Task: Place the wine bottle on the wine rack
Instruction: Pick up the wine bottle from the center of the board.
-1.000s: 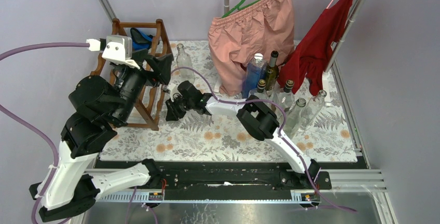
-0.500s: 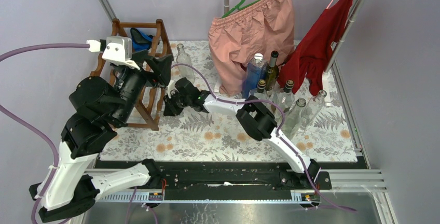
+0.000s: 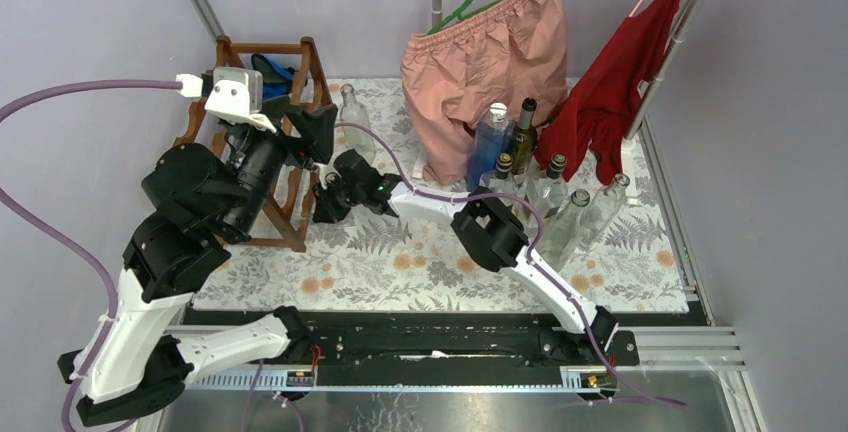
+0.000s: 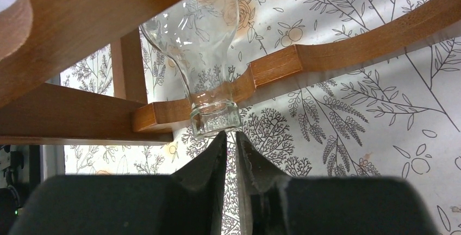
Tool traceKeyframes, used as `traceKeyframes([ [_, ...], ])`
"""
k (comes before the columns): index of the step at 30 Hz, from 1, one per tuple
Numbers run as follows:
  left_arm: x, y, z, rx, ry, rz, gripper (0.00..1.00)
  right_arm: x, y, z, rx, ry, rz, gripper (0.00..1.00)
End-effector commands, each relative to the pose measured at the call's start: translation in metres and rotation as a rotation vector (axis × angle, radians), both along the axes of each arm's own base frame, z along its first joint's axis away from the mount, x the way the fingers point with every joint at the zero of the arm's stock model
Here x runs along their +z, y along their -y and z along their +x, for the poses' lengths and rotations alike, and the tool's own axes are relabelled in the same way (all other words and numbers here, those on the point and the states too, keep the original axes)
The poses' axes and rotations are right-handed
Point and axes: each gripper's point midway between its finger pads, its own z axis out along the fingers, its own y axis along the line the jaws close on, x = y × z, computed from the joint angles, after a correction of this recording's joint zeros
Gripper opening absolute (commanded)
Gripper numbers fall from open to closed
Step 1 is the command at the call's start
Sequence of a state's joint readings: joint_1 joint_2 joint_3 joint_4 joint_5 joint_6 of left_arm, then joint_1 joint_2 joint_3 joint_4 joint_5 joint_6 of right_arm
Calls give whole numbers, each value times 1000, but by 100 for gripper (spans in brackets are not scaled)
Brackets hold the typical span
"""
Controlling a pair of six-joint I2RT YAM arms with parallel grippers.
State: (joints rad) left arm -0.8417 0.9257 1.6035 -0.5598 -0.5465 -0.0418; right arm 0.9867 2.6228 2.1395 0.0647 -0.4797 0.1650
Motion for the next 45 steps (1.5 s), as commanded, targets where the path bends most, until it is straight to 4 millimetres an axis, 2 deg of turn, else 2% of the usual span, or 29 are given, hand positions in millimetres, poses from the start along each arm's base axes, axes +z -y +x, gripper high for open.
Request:
traceKeyframes([
  [1,14,-4,1,16,44,-33,80,22,-10,0,0,29,45,19],
  [7,16,-3,-1,7,43,-47,80,29,13,-1,-10,64,27,23],
  [10,15,0,0,-3,40,-58,80,40,30,-6,20,93,20,26],
  [13,13,5,2,-12,40,-76,80,56,46,-19,95,101,30,29],
  [15,9,9,5,-15,35,-93,80,75,57,-34,198,101,57,38],
  [16,7,11,6,-11,30,-101,80,86,62,-44,258,88,76,46],
  [21,-16,19,24,46,-46,-83,79,153,101,-92,510,59,168,73],
  [24,-19,20,39,99,-57,-83,79,184,126,-120,613,56,210,82],
  [29,-1,17,67,73,-49,-187,77,204,160,-147,654,85,213,85],
  [33,-2,15,88,73,-71,-250,77,225,180,-156,675,158,198,86],
  [39,9,-11,100,109,-53,-366,78,255,206,-164,702,289,181,86],
  [41,1,-15,109,101,-89,-382,78,269,213,-161,690,325,186,86],
  [45,-43,-19,133,99,-253,-382,78,305,232,-146,633,393,188,87],
])
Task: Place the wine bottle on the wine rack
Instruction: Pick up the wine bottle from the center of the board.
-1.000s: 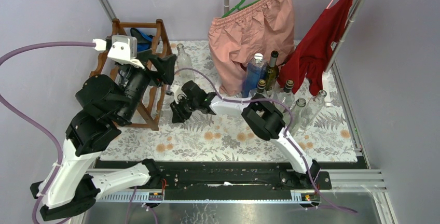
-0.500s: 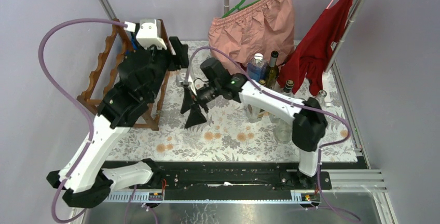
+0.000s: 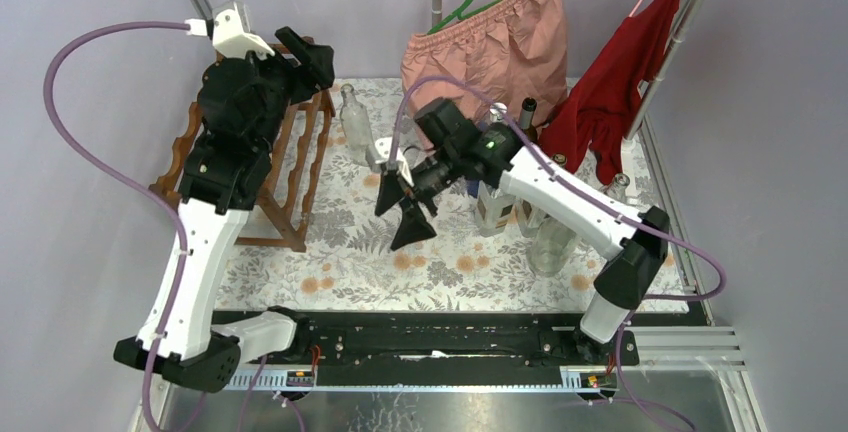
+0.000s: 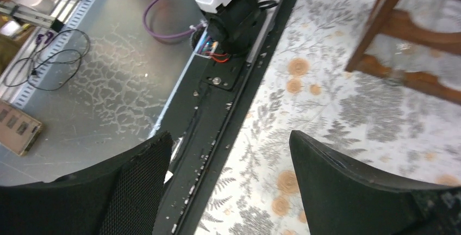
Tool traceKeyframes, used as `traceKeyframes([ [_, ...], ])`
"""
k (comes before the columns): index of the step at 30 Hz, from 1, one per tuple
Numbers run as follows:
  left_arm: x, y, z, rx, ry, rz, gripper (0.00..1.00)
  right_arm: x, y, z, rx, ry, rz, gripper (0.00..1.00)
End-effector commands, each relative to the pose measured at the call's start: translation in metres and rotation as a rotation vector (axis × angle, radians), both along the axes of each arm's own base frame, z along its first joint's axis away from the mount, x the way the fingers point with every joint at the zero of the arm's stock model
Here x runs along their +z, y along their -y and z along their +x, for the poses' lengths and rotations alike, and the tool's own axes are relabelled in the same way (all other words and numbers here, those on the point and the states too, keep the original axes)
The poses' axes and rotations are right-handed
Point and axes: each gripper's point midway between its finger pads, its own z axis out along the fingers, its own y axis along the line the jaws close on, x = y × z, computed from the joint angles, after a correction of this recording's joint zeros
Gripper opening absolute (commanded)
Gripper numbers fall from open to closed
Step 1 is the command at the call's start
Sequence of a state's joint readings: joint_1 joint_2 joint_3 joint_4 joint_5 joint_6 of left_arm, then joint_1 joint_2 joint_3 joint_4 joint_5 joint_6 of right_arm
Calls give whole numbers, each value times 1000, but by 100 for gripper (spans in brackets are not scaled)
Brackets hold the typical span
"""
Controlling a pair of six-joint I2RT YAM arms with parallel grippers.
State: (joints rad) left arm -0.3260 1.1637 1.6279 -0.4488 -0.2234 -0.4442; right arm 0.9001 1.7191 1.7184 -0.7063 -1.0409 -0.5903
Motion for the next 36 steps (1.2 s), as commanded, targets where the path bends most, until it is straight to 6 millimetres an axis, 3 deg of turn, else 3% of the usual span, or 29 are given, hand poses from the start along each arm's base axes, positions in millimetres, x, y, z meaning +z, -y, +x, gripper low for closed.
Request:
traceKeyframes([
  [1,-35,8,25,-86,-134,-64,78,68,33,14,-59,154,91,87],
  [5,-81,3,54,-116,-299,-19,77,95,59,56,-252,216,68,87],
  [8,-105,5,78,-108,-378,1,75,123,83,93,-444,222,96,89],
  [11,-124,-6,102,-41,-437,67,75,144,101,113,-559,262,116,90],
  [15,-146,-24,123,48,-501,191,75,150,111,118,-612,229,126,91],
  [24,-204,-27,145,63,-630,321,73,143,114,121,-621,154,133,91],
  [36,-240,-3,165,-17,-681,397,62,135,112,119,-608,111,127,92],
])
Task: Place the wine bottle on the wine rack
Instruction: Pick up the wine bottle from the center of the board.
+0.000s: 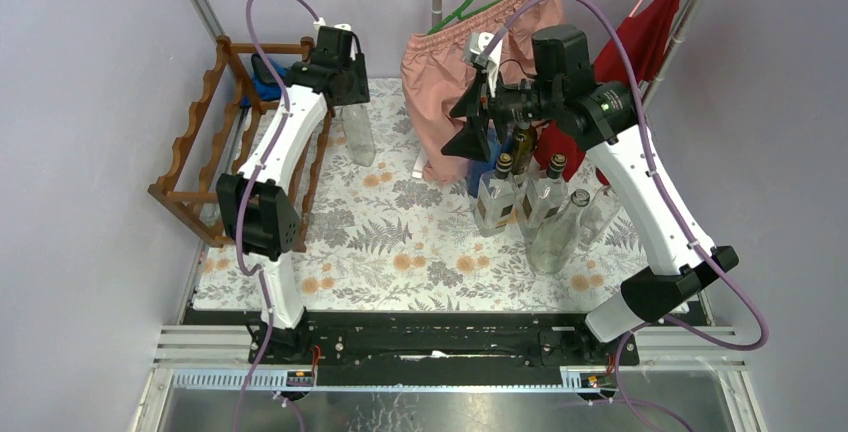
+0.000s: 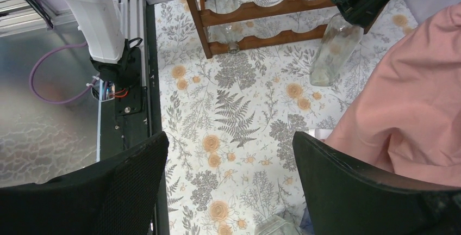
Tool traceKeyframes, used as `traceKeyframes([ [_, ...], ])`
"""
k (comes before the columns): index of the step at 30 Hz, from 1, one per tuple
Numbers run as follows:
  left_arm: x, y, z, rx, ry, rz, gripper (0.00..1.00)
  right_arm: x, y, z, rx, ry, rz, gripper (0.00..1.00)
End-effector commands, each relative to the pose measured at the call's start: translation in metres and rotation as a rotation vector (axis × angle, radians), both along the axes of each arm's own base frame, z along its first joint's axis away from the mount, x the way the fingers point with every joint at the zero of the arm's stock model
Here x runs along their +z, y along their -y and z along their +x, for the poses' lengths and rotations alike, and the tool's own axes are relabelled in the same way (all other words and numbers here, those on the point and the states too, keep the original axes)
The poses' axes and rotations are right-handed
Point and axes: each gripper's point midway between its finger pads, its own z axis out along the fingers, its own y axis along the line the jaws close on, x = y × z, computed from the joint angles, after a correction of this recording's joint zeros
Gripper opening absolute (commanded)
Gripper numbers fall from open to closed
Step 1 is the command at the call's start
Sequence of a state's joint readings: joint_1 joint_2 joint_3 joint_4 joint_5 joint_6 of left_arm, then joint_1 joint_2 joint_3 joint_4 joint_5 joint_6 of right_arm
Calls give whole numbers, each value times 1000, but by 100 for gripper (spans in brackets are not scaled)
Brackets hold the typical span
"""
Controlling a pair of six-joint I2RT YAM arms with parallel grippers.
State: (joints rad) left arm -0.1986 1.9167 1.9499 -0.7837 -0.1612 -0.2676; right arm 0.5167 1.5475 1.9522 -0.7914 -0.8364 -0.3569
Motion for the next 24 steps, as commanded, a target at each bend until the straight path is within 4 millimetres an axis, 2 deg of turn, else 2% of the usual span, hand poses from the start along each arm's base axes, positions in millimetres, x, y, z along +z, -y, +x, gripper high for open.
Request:
traceKeyframes([
  [1,13,8,11,-32,43,46,61,14,-1,-6,24,17,46,92],
  [6,5,5,10,-19,22,86,59,10,1,-6,18,13,40,92],
  [14,6,1,11,-14,25,128,54,5,-1,-6,22,-6,40,92],
  [17,8,5,11,-32,29,133,42,2,-1,-6,22,-15,39,92],
  [19,14,9,9,-46,40,157,21,0,0,-7,22,-21,37,93],
  [20,19,10,7,-44,48,187,6,0,0,-7,21,-21,37,93],
  [21,25,13,5,-51,60,213,0,0,0,-8,21,-22,37,93],
  [24,45,30,-10,-76,106,296,0,2,2,-10,18,-16,34,93],
])
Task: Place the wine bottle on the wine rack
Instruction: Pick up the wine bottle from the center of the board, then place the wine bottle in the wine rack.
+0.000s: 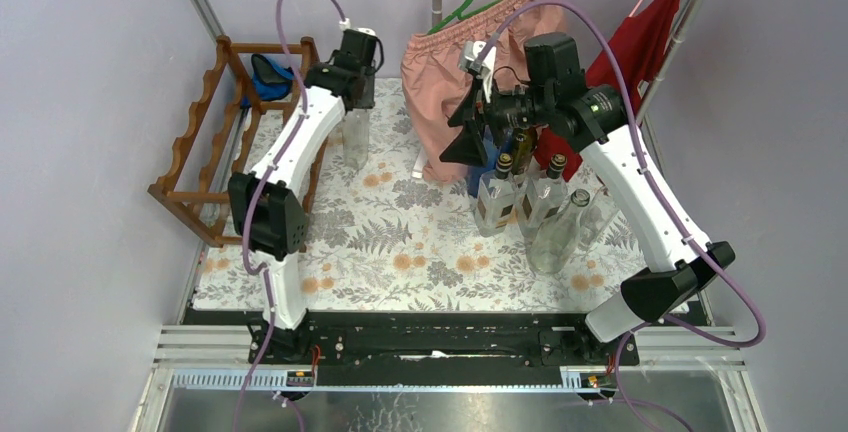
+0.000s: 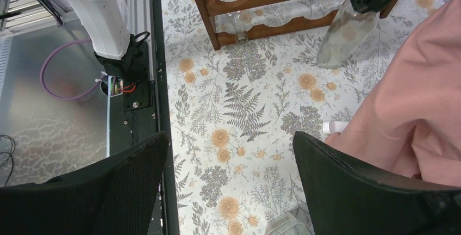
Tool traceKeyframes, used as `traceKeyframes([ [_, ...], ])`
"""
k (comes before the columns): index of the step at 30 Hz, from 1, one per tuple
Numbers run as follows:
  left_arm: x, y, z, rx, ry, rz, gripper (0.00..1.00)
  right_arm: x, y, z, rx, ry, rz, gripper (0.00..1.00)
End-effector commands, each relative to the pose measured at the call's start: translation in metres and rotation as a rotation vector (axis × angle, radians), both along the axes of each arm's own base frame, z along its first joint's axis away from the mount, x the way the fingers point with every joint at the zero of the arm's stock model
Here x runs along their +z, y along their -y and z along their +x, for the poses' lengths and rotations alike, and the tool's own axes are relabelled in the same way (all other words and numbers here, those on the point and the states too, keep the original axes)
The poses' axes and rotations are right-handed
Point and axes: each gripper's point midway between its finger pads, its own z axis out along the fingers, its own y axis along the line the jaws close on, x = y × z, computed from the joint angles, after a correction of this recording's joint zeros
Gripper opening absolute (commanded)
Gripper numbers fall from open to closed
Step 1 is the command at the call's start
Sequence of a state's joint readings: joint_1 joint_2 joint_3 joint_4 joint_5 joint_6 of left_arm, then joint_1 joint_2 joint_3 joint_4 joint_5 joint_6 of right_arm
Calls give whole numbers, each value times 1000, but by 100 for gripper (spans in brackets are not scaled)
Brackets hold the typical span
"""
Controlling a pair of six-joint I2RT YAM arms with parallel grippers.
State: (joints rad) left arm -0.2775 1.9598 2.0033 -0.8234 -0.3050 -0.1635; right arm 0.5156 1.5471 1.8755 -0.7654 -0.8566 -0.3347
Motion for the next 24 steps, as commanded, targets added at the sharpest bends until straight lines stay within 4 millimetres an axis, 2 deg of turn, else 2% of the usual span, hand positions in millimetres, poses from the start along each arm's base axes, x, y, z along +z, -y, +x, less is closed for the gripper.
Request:
traceKeyframes([
  [1,55,22,-16,-47,135,133,0,26,7,-10,5,62,45,93],
  [5,84,37,-49,-86,229,191,0,36,17,-3,-38,91,39,94],
  [9,93,54,-80,-153,286,218,0,47,30,9,-97,111,47,95],
  [11,90,57,-91,-169,289,227,0,51,34,17,-122,111,59,95],
  [15,76,51,-110,-180,274,290,0,55,40,29,-151,79,92,95],
  [19,65,40,-122,-185,257,338,0,55,43,34,-161,65,103,95],
  [24,57,30,-134,-165,233,487,0,50,42,39,-163,57,101,95],
])
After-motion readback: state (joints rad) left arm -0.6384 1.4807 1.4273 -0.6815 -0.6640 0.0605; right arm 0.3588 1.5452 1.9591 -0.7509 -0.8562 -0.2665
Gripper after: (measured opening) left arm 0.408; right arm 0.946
